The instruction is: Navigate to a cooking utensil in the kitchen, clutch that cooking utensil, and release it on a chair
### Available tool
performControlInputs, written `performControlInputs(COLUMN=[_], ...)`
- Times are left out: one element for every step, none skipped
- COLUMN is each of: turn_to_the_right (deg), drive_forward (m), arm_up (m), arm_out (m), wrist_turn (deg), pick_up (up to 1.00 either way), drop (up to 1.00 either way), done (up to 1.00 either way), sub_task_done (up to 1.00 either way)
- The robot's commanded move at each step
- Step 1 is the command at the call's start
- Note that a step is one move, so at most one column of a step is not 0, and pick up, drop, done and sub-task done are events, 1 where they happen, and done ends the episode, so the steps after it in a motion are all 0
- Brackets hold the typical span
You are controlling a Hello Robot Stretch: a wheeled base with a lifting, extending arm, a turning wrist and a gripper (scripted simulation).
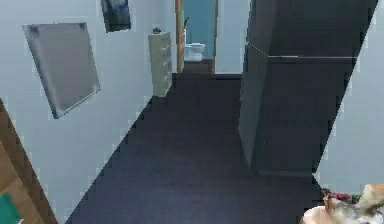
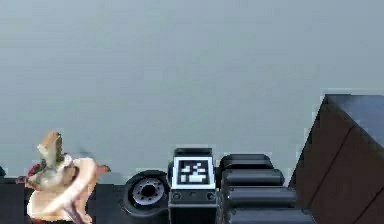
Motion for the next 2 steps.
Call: performControlInputs(turn_to_the_right=[0.0,0.0], drive_forward=[1.00,1.00], arm_up=[0.00,0.00], arm_out=[0.00,0.00], wrist_turn=[0.0,0.0], pick_up=[0.00,0.00], drop=[0.00,0.00], done=[0.00,0.00], sub_task_done=[0.00,0.00])
